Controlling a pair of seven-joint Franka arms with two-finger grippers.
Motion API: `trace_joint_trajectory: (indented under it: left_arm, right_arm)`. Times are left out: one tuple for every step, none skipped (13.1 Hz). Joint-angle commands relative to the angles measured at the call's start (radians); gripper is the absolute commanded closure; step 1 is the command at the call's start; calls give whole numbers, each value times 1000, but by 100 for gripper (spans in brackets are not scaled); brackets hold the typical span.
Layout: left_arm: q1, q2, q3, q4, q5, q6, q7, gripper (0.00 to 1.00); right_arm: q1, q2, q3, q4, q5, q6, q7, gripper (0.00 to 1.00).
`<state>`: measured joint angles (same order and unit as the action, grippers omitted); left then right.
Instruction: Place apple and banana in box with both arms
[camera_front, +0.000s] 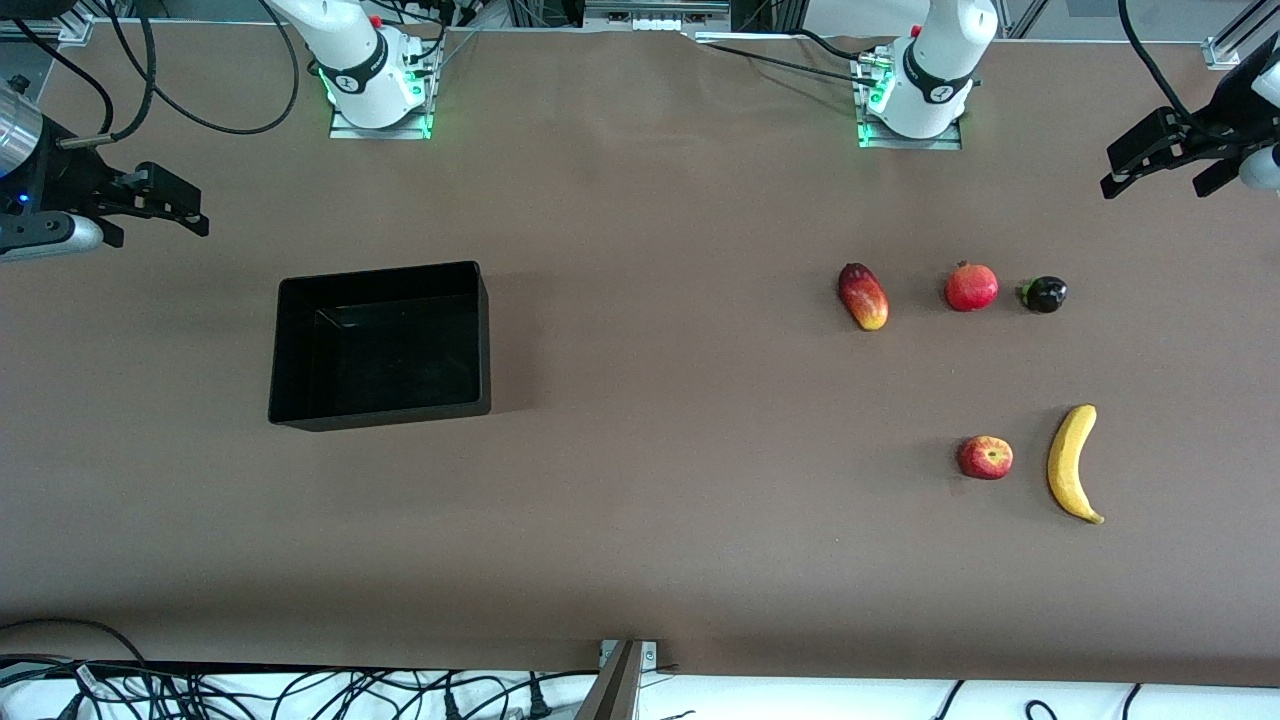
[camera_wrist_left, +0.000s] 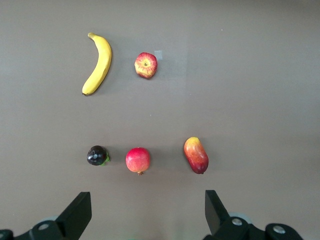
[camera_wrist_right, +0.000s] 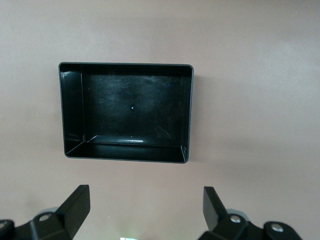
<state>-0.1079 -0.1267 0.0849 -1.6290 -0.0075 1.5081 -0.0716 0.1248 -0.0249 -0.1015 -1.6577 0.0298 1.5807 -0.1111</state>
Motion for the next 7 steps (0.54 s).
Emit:
trace_joint_trajectory:
  left_arm:
    - [-9, -1, 9, -2, -8, -9, 0, 0]
    - [-10, 1, 9, -2, -8, -8, 0, 0]
    - [-10, 1, 7, -2, -8, -8, -2, 0]
    - [-10, 1, 7, -3, -9, -8, -5, 0]
    - [-10, 1, 7, -3, -11, -8, -8, 0]
    - [-12, 1, 7, -3, -11, -8, -11, 0]
    - [-12, 1, 7, -3, -11, -8, -11, 0]
  right_arm:
    - [-19, -10, 20, -1, -18, -11, -18, 0]
    - [-19, -9, 17, 3, -18, -7, -25, 0]
    - [-20, -9, 17, 3, -18, -5, -28, 0]
    - [-20, -7, 17, 3, -16, -5, -29, 0]
    - [-20, -7, 17, 3, -19, -8, -25, 0]
    - [-20, -7, 16, -2, -24, -13, -19, 0]
    - [-20, -4, 14, -16, -36, -7, -15, 0]
